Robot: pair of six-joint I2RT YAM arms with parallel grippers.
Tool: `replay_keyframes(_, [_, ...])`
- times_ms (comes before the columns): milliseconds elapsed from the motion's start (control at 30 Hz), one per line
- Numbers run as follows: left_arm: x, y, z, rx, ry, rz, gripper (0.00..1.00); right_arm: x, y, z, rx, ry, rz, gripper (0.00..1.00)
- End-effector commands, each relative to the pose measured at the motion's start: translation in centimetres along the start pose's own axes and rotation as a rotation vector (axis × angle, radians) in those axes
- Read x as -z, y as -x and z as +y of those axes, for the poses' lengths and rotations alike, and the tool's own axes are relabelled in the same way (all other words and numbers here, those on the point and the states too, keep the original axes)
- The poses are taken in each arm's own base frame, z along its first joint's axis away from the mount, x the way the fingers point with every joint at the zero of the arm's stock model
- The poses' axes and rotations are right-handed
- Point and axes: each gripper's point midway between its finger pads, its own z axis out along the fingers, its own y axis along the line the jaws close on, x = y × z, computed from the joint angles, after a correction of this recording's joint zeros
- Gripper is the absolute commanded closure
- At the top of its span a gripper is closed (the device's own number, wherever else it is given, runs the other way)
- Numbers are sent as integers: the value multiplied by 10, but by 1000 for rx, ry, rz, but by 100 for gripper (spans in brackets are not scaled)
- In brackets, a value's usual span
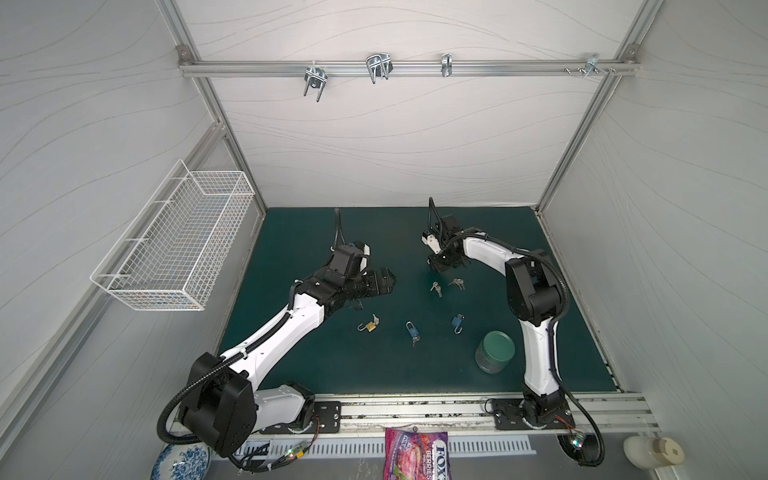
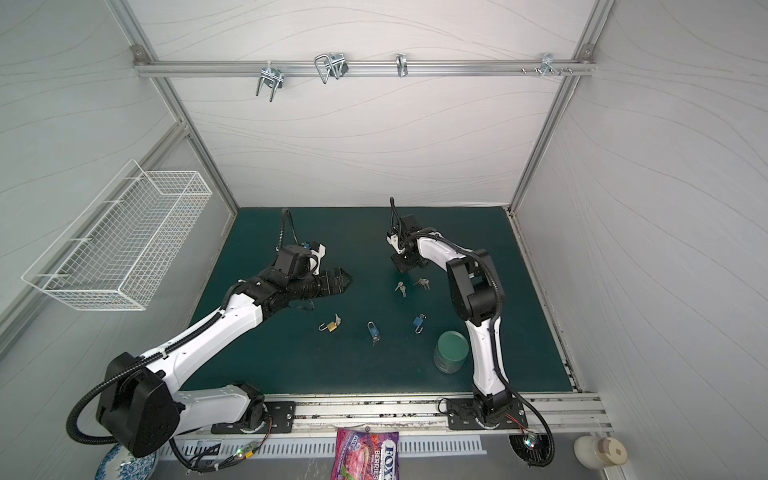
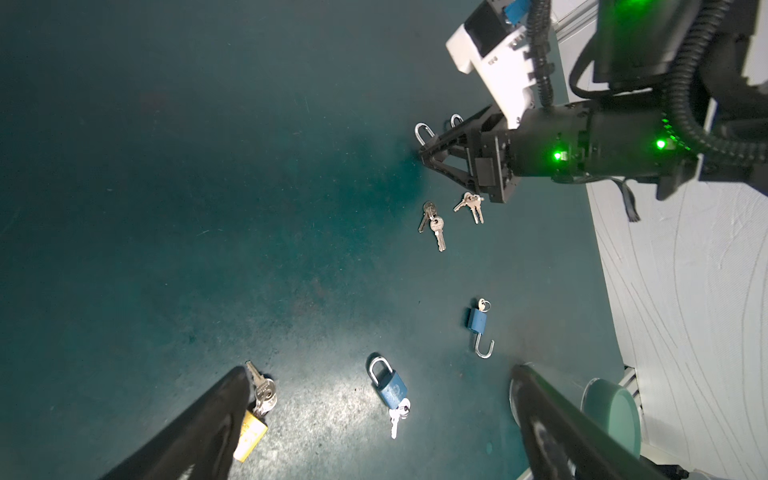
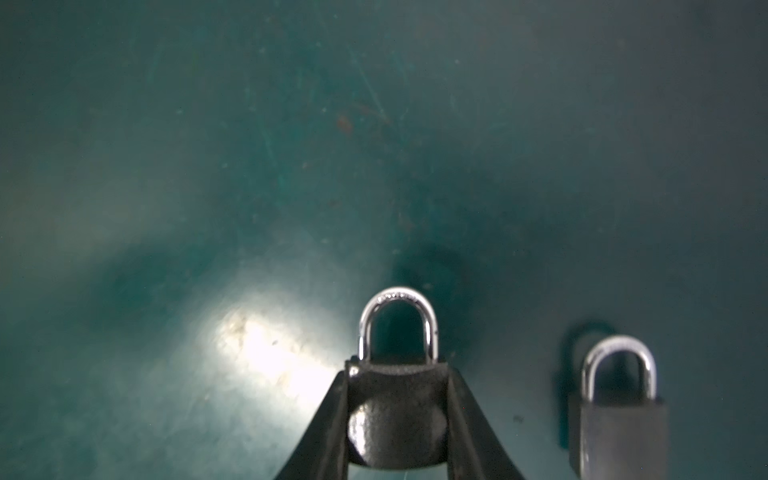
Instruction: Lock with the key
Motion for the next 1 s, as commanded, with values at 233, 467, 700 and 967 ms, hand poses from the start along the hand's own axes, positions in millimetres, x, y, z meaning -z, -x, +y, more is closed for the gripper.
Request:
replay_keyframes(233, [5,18,-13,-13,-54,-78,1,-16,-5,-15,35,-33,71,82])
replay_keyframes(467, [10,20,-5,36,-8,-93,1,-11,1,-10,31,3,54,55])
replay_keyframes(700, [30,14,-5,24,6,-82,1,24,23,-2,16,32,-48,51])
replay_keyframes(967, [33,-31,3,17,66,-11,1,107,4,27,-102,20,-166,51])
